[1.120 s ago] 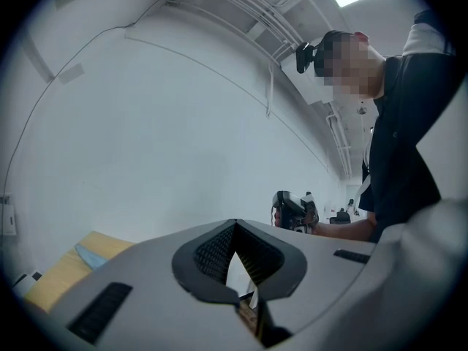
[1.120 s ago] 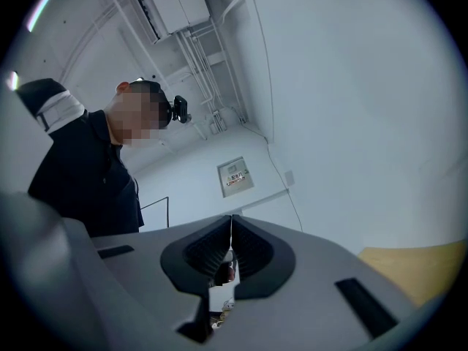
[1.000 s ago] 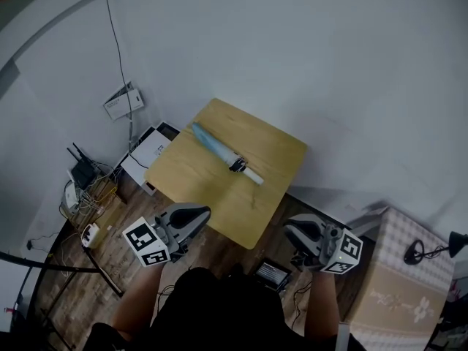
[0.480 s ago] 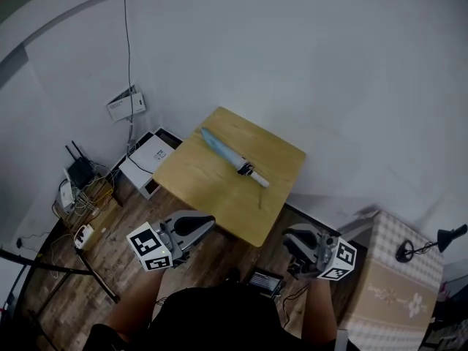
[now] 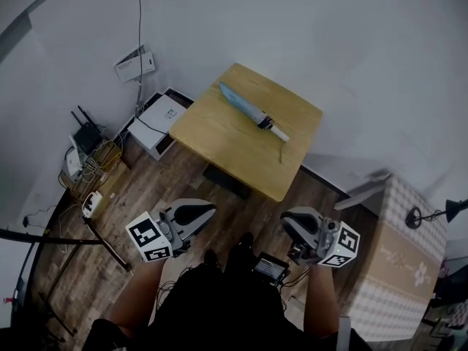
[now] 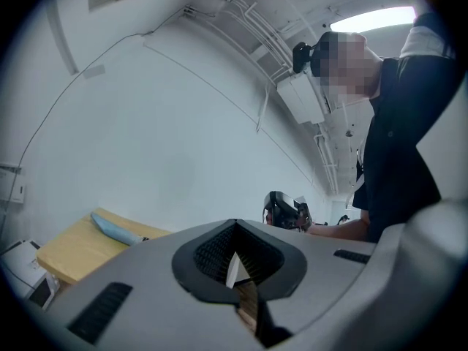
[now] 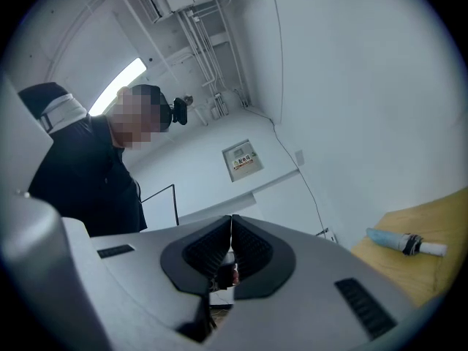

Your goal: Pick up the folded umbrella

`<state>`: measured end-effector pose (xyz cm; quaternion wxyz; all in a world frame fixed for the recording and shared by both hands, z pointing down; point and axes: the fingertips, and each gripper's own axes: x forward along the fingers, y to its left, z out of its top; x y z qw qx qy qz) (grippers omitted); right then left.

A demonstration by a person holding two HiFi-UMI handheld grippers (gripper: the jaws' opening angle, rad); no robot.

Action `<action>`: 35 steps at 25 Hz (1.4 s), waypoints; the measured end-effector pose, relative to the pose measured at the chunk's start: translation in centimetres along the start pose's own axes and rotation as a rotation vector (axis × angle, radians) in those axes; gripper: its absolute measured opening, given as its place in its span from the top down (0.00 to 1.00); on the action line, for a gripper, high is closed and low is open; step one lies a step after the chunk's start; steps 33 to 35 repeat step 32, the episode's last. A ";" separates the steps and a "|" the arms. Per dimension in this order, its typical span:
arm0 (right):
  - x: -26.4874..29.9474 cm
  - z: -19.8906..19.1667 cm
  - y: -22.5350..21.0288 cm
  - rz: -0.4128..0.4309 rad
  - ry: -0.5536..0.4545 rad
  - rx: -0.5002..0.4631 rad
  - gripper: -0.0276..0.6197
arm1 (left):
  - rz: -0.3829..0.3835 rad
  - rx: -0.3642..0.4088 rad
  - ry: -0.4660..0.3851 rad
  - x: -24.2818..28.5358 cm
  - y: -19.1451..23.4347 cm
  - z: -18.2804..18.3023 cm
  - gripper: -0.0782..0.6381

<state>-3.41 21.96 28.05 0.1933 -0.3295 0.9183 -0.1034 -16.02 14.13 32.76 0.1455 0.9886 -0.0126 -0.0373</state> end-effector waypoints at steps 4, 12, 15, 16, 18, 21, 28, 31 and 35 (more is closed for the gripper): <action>-0.4 -2.3 1.0 -0.014 0.017 0.038 0.93 | -0.013 -0.027 0.024 -0.8 -1.5 -1.9 0.88; -1.7 -2.7 1.3 -0.006 0.040 0.014 0.93 | -0.068 0.006 0.058 2.0 -5.4 -2.3 0.88; -2.6 -2.8 1.5 -0.003 0.039 0.014 0.93 | -0.082 0.010 0.076 3.2 -7.0 -2.6 0.88; -3.0 -2.9 1.5 -0.010 0.040 0.013 0.93 | -0.086 0.010 0.084 3.6 -7.5 -2.9 0.88; -4.3 -3.4 1.4 -0.038 0.043 0.017 0.93 | -0.091 0.005 0.106 4.2 -8.5 -3.7 0.88; -6.8 -4.5 0.7 -0.097 0.043 0.040 0.93 | -0.097 -0.002 0.128 5.0 -9.9 -4.9 0.88; -10.3 -5.5 0.3 -0.163 0.078 0.031 0.93 | -0.103 -0.004 0.154 6.7 -11.5 -6.5 0.88; -11.6 -5.4 0.0 -0.170 0.093 0.014 0.93 | -0.121 0.012 0.148 8.1 -12.7 -6.7 0.88; -12.1 -5.3 -0.1 -0.173 0.095 0.009 0.93 | -0.127 0.017 0.146 8.5 -13.0 -6.8 0.88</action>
